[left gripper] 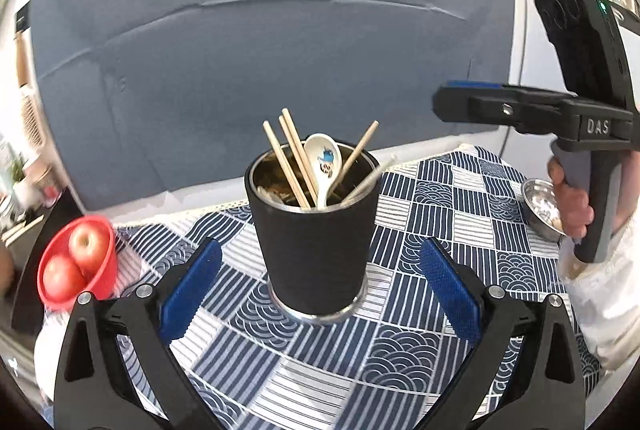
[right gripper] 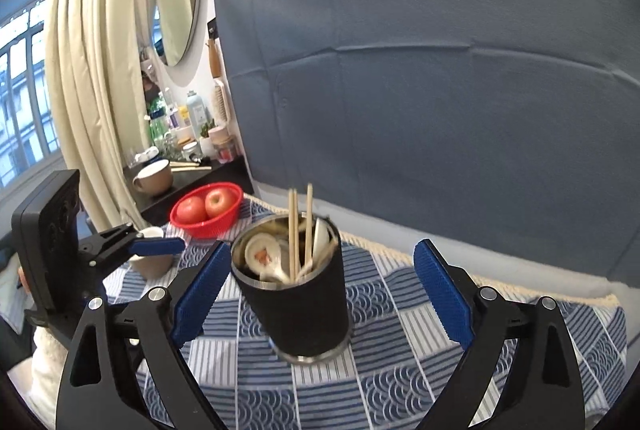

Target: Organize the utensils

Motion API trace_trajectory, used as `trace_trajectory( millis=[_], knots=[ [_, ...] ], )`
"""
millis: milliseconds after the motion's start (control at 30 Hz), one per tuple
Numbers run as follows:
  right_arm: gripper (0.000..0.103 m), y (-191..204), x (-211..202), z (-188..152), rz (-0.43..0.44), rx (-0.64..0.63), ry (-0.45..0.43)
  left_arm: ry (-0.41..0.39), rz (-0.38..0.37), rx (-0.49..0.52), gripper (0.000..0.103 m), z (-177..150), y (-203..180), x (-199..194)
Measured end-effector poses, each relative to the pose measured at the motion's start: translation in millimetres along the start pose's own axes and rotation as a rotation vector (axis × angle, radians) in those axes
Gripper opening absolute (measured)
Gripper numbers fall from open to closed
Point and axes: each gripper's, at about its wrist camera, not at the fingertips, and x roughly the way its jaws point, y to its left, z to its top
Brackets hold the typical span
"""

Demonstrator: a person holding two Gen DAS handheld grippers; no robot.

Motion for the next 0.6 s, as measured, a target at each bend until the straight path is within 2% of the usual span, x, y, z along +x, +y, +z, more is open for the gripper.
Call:
trace_trajectory(
  millis=[267, 433, 533, 600],
  knots=[
    [0.089, 3.3, -38.5, -44.8, -0.056, -0.035, 0.040, 0.002, 0.028, -0.068, 0.097, -37.1, -24.3, -17.4],
    [0.089, 2.5, -60.0, -80.2, -0.092, -0.019, 0.071, -0.024, 0.115, -0.041, 0.097, -62.3, -40.5, -25.3],
    [0.089, 2.3, -68.4, -95.5, -0.107, -0.005, 0.079, -0.022, 0.095, -0.053, 0.097, -73.4, -45.2, -29.8],
    [0.089, 3.5, -76.4, -108.5, -0.105, -0.005, 0.074, -0.027, 0.116, -0.059, 0.097, -80.2, -48.1, -33.2]
  ],
)
